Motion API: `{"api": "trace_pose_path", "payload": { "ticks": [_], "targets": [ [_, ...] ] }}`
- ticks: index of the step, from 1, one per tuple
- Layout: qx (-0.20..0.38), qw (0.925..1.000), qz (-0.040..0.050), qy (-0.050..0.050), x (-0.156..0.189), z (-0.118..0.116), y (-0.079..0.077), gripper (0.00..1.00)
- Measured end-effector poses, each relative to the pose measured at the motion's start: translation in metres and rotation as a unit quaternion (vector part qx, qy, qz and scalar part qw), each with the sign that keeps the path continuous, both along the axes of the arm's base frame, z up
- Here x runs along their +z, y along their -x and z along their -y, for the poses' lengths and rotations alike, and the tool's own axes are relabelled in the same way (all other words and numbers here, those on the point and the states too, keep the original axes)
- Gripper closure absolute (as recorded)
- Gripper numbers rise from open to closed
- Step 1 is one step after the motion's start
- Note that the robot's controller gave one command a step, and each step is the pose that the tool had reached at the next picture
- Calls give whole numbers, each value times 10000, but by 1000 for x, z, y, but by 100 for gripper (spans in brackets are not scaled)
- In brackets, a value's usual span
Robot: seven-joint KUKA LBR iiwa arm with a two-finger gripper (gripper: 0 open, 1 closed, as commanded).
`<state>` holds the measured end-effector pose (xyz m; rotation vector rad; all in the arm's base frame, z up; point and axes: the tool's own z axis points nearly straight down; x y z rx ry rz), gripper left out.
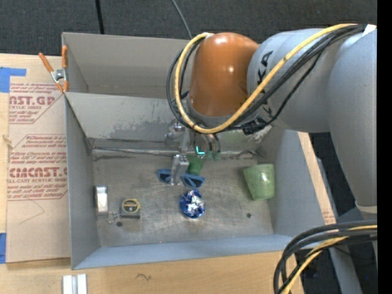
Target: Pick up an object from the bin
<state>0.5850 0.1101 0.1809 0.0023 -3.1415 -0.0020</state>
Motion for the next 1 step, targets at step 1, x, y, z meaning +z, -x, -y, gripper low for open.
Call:
{"api": "trace_pose_path", "payload": {
  "ticks": [1],
  "targets": [
    [-101, 9999, 34, -16, -111, 48, -1, 0]
  ]
}}
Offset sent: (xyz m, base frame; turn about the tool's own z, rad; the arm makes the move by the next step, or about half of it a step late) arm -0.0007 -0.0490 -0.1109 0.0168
